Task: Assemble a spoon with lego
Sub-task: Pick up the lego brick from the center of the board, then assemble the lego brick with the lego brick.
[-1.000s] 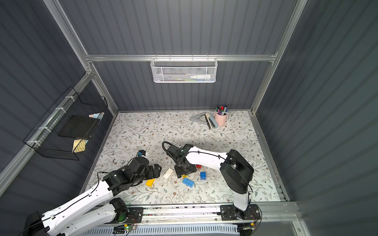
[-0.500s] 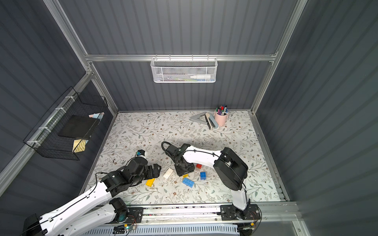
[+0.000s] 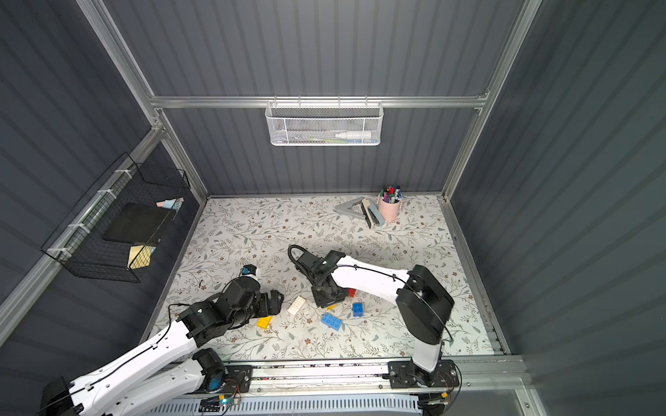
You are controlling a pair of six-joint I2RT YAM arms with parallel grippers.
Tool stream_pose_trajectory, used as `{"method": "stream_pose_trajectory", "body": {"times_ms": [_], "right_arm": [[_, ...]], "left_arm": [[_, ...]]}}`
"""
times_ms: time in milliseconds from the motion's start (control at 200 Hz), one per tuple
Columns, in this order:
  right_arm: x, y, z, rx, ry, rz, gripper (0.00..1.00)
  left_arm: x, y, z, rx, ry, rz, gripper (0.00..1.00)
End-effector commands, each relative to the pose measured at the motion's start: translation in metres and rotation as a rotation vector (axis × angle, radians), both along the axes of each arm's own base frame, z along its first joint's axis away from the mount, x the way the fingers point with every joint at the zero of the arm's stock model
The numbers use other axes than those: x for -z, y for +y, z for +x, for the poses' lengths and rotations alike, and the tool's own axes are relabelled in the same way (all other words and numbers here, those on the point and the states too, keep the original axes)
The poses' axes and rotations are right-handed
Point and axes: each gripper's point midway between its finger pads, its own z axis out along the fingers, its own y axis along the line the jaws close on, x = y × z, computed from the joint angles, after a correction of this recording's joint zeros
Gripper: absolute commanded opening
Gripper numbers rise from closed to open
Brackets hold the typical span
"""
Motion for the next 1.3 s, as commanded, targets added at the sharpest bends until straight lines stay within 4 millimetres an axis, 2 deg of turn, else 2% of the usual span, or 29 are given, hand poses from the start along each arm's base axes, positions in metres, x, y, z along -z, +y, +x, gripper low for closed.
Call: {"method": "stream_pose_trajectory", "body": {"times_ms": [0, 125, 215, 340, 510, 700, 1031, 1296], "right_arm": [[-0.017, -0.051, -0.011, 0.065, -0.014, -0.095, 0.25], [-0.019, -0.092, -0.017, 0.148, 0.013, -0.111, 0.24], [-0.019, -0.101, -0.018, 0.149, 0.019, -0.09, 0.24], [-0.012, -0.101, -0.017, 0.14, 0.053, -0.085, 0.23], [0.004, -0.09, -0.011, 0.14, 0.087, -0.083, 0.22], [0.007, -0.082, -0.007, 0.138, 0.086, -0.051, 0.21], [0.019, -0.095, -0.008, 0.164, 0.102, -0.073, 0.21], [0.026, -0.098, -0.014, 0.184, 0.132, -0.079, 0.2]], "left_arm": [[-0.004, -0.008, -0.003, 0.068, -0.002, 0.008, 0.99], [-0.004, -0.013, -0.004, 0.089, 0.0, -0.005, 0.99], [-0.006, -0.017, -0.004, 0.098, -0.006, -0.019, 0.99], [-0.003, -0.021, -0.004, 0.105, 0.0, -0.028, 0.99], [-0.002, -0.024, -0.005, 0.109, 0.0, -0.033, 0.99], [-0.002, -0.022, -0.006, 0.106, -0.002, -0.027, 0.99], [0.0, -0.023, -0.005, 0.108, 0.0, -0.02, 0.99], [0.001, -0.023, -0.005, 0.108, 0.004, -0.021, 0.99]]}}
